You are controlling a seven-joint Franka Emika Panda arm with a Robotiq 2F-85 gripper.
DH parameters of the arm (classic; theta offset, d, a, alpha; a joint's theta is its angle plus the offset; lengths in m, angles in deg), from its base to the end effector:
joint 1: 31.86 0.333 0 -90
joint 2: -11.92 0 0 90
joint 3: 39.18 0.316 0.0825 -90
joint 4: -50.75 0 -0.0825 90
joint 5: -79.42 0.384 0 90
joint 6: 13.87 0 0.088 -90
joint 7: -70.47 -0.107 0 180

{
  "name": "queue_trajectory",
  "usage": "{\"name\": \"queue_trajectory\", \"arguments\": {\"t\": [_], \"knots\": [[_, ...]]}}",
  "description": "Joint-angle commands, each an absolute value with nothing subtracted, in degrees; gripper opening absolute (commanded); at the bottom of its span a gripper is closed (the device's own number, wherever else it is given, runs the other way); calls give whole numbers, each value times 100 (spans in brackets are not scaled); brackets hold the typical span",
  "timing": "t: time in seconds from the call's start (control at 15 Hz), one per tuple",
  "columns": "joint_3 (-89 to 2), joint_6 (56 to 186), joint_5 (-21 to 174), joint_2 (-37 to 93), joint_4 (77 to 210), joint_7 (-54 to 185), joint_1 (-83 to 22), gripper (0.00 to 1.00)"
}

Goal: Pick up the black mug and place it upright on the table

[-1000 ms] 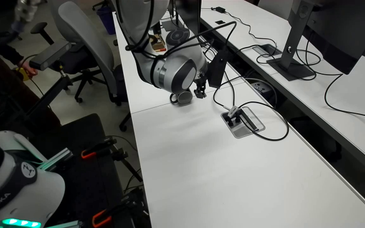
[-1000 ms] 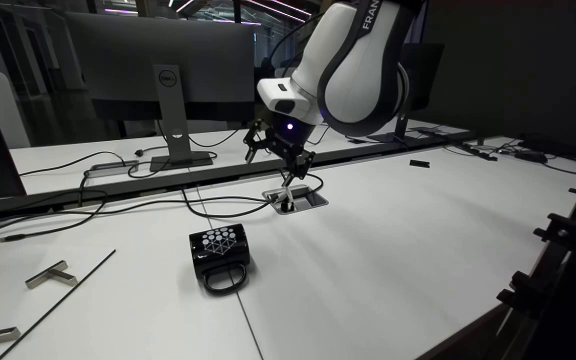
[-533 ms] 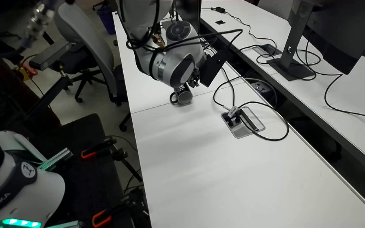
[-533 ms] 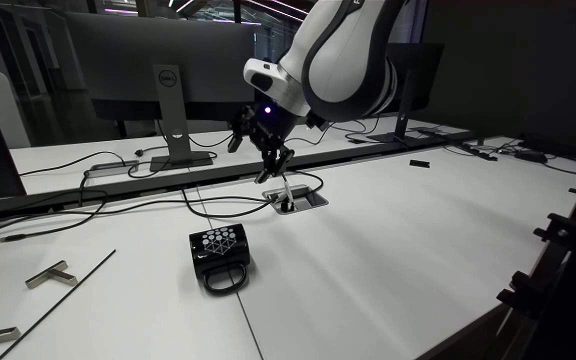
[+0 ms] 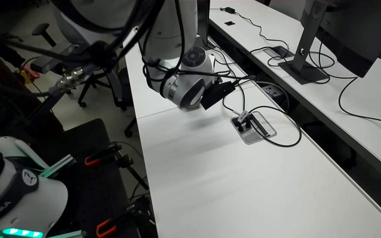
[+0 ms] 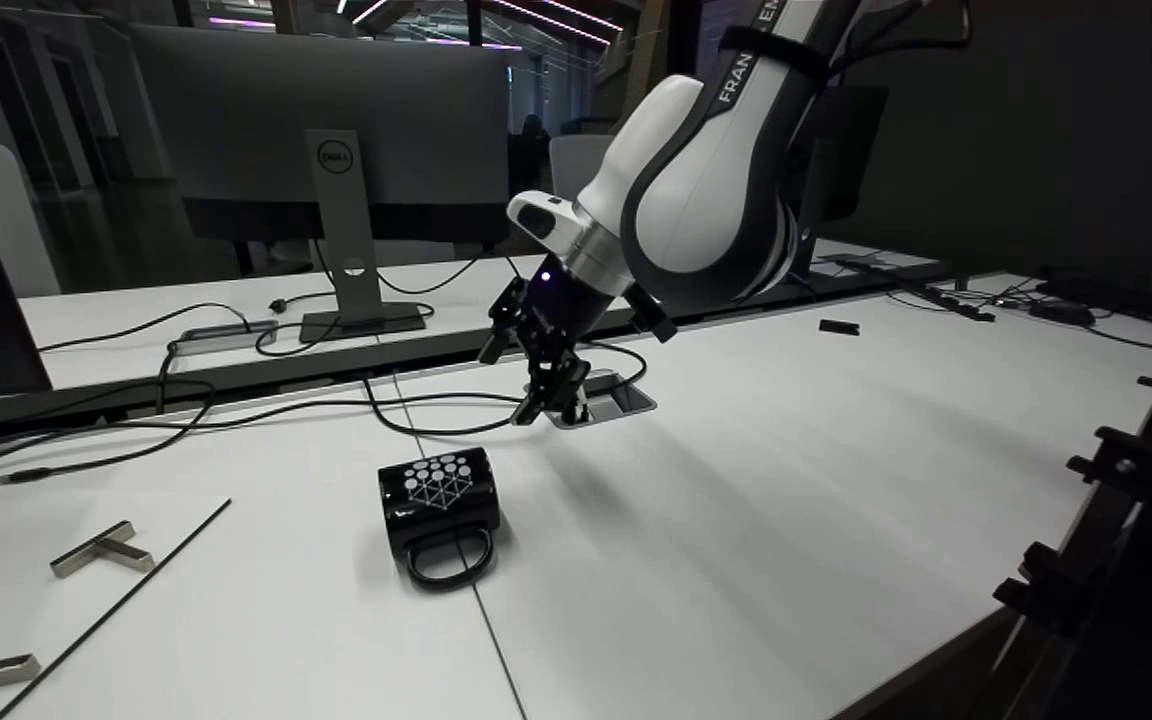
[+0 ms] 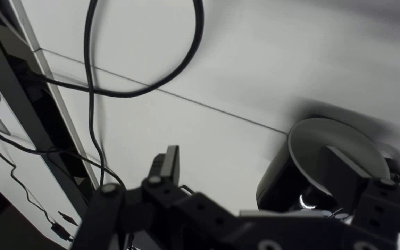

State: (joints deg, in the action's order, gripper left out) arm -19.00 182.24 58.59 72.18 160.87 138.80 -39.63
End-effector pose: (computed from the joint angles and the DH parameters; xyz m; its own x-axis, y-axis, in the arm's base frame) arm 0.5817 0.1617 0.0371 -0.0599 0.9171 0.3941 0.9034 -0.1181 0.4122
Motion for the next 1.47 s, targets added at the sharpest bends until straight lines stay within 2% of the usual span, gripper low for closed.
{"name": "queue_trajectory", "arguments": {"t": [0.0, 0.33, 1.0, 1.4], "knots": [[-2041, 18243, 5491, 7269, 16004, 13414, -3889, 100], [-1752, 18276, 5236, 7410, 15946, 13209, -4189, 100], [175, 18446, 4376, 8468, 16348, 12863, -6279, 100], [-158, 18419, 4138, 8267, 16268, 12062, -6067, 100]]}}
